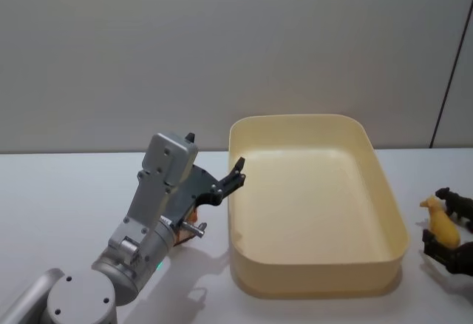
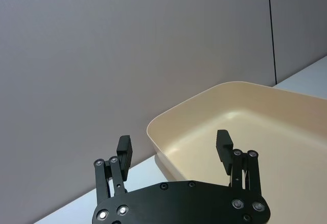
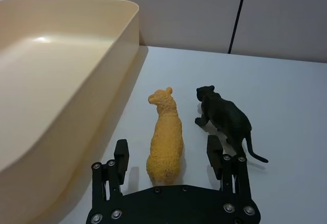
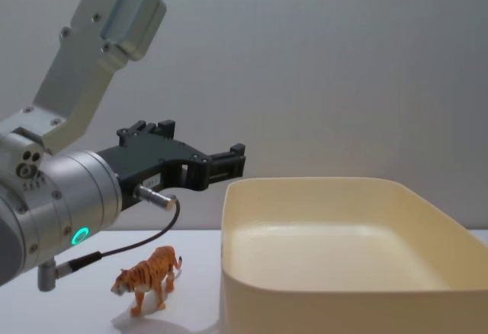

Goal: Pick up the toy alternately with two hands and place it into the central storage box.

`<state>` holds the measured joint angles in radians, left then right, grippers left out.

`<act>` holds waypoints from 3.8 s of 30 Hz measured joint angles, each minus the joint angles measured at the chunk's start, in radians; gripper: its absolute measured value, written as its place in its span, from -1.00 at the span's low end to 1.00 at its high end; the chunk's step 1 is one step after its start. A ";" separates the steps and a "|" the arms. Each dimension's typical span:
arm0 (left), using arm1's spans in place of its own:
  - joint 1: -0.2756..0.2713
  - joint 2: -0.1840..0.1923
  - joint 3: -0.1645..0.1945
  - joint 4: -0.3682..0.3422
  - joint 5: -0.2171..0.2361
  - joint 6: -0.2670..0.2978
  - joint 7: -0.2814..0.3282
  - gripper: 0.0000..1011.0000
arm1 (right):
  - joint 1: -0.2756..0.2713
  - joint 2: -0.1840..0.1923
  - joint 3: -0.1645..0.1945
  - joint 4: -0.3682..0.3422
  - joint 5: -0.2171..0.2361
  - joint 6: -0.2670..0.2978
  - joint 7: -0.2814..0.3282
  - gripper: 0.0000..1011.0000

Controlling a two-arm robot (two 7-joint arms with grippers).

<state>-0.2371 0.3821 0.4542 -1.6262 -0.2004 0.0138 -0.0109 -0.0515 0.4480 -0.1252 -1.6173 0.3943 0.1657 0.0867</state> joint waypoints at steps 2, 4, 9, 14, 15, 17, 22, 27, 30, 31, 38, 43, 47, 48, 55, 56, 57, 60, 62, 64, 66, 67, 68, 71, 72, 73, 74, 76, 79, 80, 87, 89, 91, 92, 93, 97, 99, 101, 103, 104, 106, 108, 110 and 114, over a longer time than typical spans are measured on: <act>0.000 0.000 0.000 0.000 0.000 0.000 0.000 0.98 | 0.012 -0.006 -0.004 0.013 -0.007 0.005 0.005 0.80; 0.000 0.000 0.000 0.000 0.000 0.000 0.000 0.98 | 0.022 -0.012 -0.008 0.024 -0.012 0.010 0.010 0.67; 0.000 0.000 0.000 0.000 0.000 0.000 0.000 0.98 | 0.040 -0.020 -0.014 0.044 -0.021 0.017 0.017 0.44; 0.000 0.000 0.000 0.000 0.000 0.000 0.000 0.98 | 0.050 -0.026 -0.018 0.055 -0.026 0.021 0.022 0.16; 0.000 0.000 0.000 0.000 0.000 0.000 0.000 0.98 | 0.052 -0.027 -0.018 0.056 -0.027 0.021 0.022 0.08; 0.000 0.000 0.000 0.000 0.000 0.000 0.000 0.98 | 0.055 -0.028 -0.020 0.060 -0.029 0.023 0.024 -0.09; 0.000 0.000 0.000 0.000 0.000 0.000 0.000 0.98 | 0.058 -0.030 -0.021 0.064 -0.031 0.024 0.026 -0.25; 0.000 0.000 0.000 0.000 0.000 0.000 0.000 0.98 | 0.057 -0.031 -0.020 0.058 -0.032 0.009 0.020 -0.29; 0.000 0.000 0.000 0.000 0.000 0.000 0.000 0.98 | 0.056 -0.032 -0.018 0.048 -0.032 -0.006 0.012 -0.29; 0.000 0.000 0.000 0.000 0.000 0.000 0.000 0.98 | 0.056 -0.032 -0.018 0.046 -0.032 -0.009 0.010 -0.29; 0.000 0.000 0.000 0.000 0.000 0.000 0.000 0.98 | 0.065 -0.037 -0.011 0.004 -0.031 -0.045 -0.014 -0.29; 0.000 0.000 0.000 0.000 0.000 0.000 0.000 0.98 | 0.089 -0.047 -0.009 -0.028 -0.029 -0.053 -0.019 -0.29; 0.000 0.000 0.000 0.000 0.000 0.000 0.000 0.98 | 0.122 -0.064 -0.015 -0.045 -0.029 -0.050 -0.010 -0.29; 0.000 0.000 0.000 0.000 0.000 0.000 0.000 0.98 | 0.129 -0.068 -0.016 -0.047 -0.029 -0.047 -0.006 -0.29; 0.000 0.000 0.000 0.000 0.000 0.000 0.000 0.98 | 0.207 -0.114 -0.041 -0.038 -0.046 -0.008 0.037 -0.29; 0.000 0.000 0.000 0.000 0.000 0.000 0.000 0.98 | 0.215 -0.119 -0.045 -0.033 -0.049 -0.002 0.042 -0.29; 0.000 0.000 0.000 0.000 0.000 0.000 0.000 0.98 | 0.233 -0.131 -0.053 -0.024 -0.058 0.014 0.054 -0.29; 0.000 0.000 0.000 0.000 0.000 0.000 0.000 0.98 | 0.270 -0.155 -0.069 0.003 -0.076 0.040 0.073 -0.29; 0.000 0.000 0.000 0.000 0.000 0.000 0.000 0.98 | 0.287 -0.166 -0.077 0.016 -0.087 0.054 0.084 -0.26; 0.000 0.000 0.000 0.000 0.000 0.000 0.000 0.98 | 0.312 -0.183 -0.087 0.037 -0.100 0.069 0.097 -0.13; 0.000 0.000 0.000 0.000 0.000 0.000 0.000 0.98 | 0.329 -0.194 -0.095 0.051 -0.110 0.081 0.107 -0.01; 0.000 0.000 0.000 0.000 0.000 0.000 0.000 0.98 | 0.335 -0.198 -0.098 0.057 -0.113 0.085 0.111 0.06; 0.000 0.000 0.000 0.000 0.000 0.000 0.000 0.98 | 0.341 -0.202 -0.100 0.060 -0.117 0.089 0.114 0.11; 0.000 0.000 0.000 0.000 0.000 0.000 0.000 0.98 | 0.359 -0.214 -0.108 0.077 -0.128 0.101 0.125 0.29; 0.000 0.000 0.000 0.000 0.000 0.000 0.000 0.98 | 0.366 -0.219 -0.111 0.083 -0.132 0.106 0.129 0.34; 0.000 0.000 0.000 0.000 0.000 0.000 0.000 0.98 | 0.370 -0.222 -0.113 0.086 -0.134 0.108 0.131 0.40; 0.000 0.000 0.000 0.000 0.000 0.000 0.000 0.98 | 0.372 -0.223 -0.114 0.088 -0.135 0.110 0.133 0.49; 0.000 0.000 0.000 0.000 0.000 0.000 0.000 0.98 | 0.378 -0.227 -0.116 0.093 -0.138 0.113 0.135 0.60; 0.000 0.000 0.000 0.000 0.000 0.000 0.000 0.98 | 0.383 -0.229 -0.118 0.096 -0.140 0.115 0.138 0.76; 0.000 0.000 0.000 0.000 0.000 0.000 0.000 0.98 | 0.383 -0.228 -0.117 0.096 -0.140 0.115 0.138 0.81; 0.000 0.000 0.000 0.000 0.000 0.000 0.000 0.98 | 0.354 -0.197 -0.088 0.067 -0.111 0.105 0.111 0.98; 0.000 0.000 0.000 0.000 0.000 0.000 0.000 0.98 | 0.343 -0.186 -0.079 0.057 -0.103 0.103 0.104 0.98; 0.000 0.000 0.000 0.000 0.000 0.000 0.000 0.98 | 0.333 -0.176 -0.071 0.048 -0.094 0.101 0.096 0.98; 0.000 0.000 0.000 0.000 0.000 0.000 0.000 0.98 | 0.322 -0.165 -0.062 0.038 -0.085 0.099 0.088 0.98; 0.000 0.000 0.000 0.000 0.000 0.000 0.000 0.98 | 0.314 -0.159 -0.056 0.032 -0.081 0.099 0.084 0.98; 0.000 0.000 0.000 0.000 0.000 0.000 0.000 0.98 | 0.282 -0.131 -0.034 0.008 -0.058 0.098 0.063 0.98; 0.000 0.000 0.000 0.000 0.000 0.000 0.000 0.98 | 0.271 -0.122 -0.025 -0.001 -0.050 0.098 0.056 0.98; 0.000 0.000 0.000 0.000 0.000 0.000 0.000 0.98 | 0.245 -0.101 -0.008 -0.019 -0.036 0.098 0.042 0.98; 0.000 0.000 0.000 0.000 0.000 0.000 0.000 0.98 | 0.234 -0.093 0.000 -0.026 -0.030 0.100 0.036 0.98; 0.000 0.000 0.000 0.000 0.000 0.000 0.000 0.98 | 0.226 -0.086 0.005 -0.030 -0.028 0.100 0.032 0.98; 0.000 0.000 0.000 0.000 0.000 0.000 0.000 0.98 | 0.210 -0.073 0.016 -0.038 -0.021 0.103 0.022 0.98; 0.000 0.000 0.000 0.000 0.000 0.000 0.000 0.98 | 0.193 -0.060 0.028 -0.044 -0.014 0.106 0.013 0.98; 0.000 0.000 0.000 0.000 0.000 0.000 0.000 0.98 | 0.183 -0.051 0.035 -0.047 -0.011 0.108 0.007 0.98; 0.000 0.000 0.000 0.000 0.000 0.000 0.000 0.98 | 0.156 -0.029 0.056 -0.050 -0.004 0.112 -0.013 0.98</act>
<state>-0.2372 0.3821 0.4542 -1.6262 -0.2004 0.0139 -0.0109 0.1042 0.4191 -0.0694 -1.6676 0.3901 0.2776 0.0742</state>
